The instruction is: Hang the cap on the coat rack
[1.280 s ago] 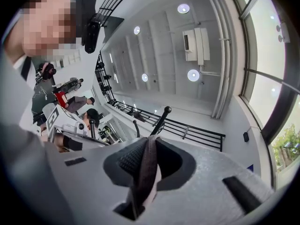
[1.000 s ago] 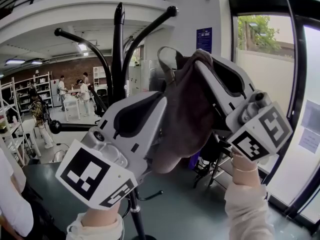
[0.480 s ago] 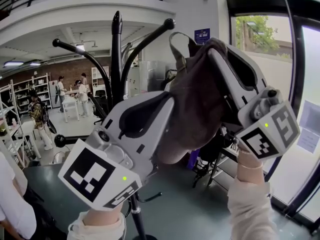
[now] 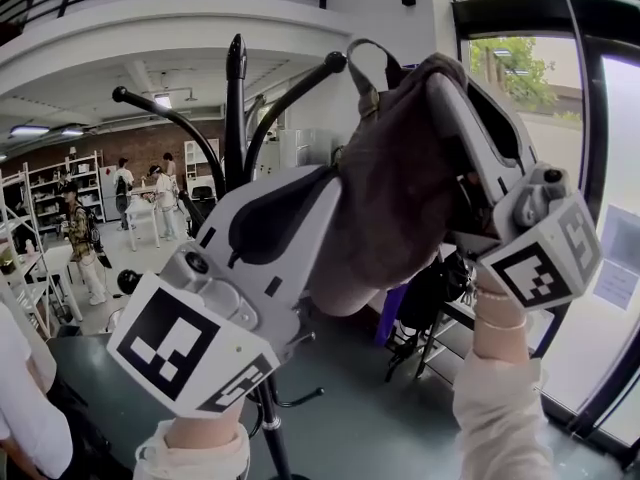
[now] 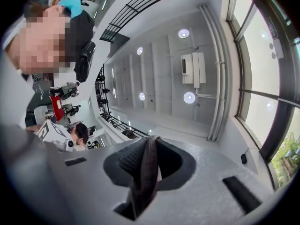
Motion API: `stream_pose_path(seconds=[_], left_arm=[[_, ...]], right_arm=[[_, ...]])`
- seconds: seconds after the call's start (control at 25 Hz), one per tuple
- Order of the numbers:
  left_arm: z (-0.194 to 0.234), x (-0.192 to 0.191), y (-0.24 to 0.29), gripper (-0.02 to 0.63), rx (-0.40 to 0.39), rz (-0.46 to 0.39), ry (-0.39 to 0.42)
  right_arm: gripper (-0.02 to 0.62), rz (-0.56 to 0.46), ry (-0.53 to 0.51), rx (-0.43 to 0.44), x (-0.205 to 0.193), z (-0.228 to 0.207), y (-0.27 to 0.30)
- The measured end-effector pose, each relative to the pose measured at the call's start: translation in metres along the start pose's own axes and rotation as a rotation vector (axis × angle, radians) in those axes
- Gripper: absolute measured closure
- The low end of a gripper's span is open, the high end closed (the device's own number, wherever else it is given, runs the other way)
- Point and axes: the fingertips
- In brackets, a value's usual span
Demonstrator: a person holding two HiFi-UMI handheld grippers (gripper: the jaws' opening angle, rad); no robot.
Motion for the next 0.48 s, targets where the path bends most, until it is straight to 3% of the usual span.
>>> stream_pose_path(seconds=[0.48], left_arm=[[0.013,0.012,-0.003,0.589,0.036,-0.018,0.026]], right_arm=[[0.551,-0.069,0.055,0.047,0.005,0.006,0.016]])
Point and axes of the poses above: the fingertips, and each gripper's own axes: y forward along the fingers, z to its left, x out of its top, and after that the axes turned 10 degrees about -z, right-handed
